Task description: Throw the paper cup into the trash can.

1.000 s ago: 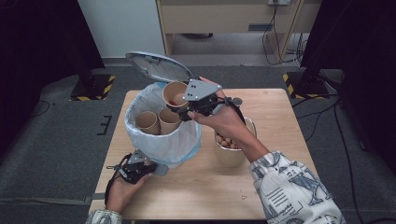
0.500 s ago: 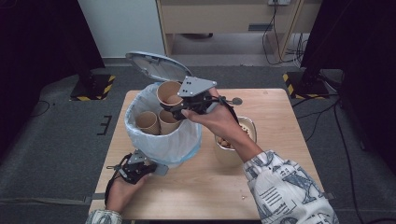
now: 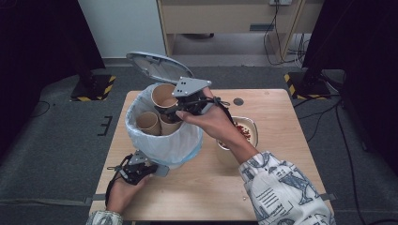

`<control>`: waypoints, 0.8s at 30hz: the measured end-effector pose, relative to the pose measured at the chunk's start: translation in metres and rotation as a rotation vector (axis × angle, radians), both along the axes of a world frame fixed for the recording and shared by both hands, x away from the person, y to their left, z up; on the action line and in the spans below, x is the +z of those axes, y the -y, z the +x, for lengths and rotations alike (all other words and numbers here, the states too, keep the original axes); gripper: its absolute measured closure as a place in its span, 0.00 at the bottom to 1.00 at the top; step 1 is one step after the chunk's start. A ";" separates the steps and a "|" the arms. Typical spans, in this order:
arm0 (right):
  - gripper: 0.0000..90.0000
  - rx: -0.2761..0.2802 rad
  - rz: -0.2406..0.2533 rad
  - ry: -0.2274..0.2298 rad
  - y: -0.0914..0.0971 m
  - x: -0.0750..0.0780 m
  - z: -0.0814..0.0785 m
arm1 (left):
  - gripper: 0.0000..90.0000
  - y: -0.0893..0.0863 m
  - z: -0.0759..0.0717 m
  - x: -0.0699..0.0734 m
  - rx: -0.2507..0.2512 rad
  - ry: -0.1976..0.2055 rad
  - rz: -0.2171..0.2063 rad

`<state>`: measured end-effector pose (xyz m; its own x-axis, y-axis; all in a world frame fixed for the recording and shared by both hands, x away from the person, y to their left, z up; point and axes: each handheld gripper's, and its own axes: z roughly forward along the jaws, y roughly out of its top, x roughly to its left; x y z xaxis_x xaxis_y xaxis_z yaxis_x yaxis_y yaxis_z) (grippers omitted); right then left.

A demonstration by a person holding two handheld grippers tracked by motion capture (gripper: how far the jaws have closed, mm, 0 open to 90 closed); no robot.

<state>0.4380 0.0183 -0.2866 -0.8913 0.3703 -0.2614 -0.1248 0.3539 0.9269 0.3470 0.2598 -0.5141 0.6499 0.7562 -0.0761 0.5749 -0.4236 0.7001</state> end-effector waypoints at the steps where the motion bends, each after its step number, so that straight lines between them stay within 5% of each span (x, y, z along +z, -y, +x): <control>1: 0.29 0.002 -0.001 -0.002 -0.001 0.000 0.000 | 1.00 0.000 0.000 0.000 0.000 0.000 0.001; 24: 0.28 0.048 -0.007 -0.075 -0.045 0.001 0.002 | 1.00 0.000 0.000 0.000 -0.002 0.000 0.003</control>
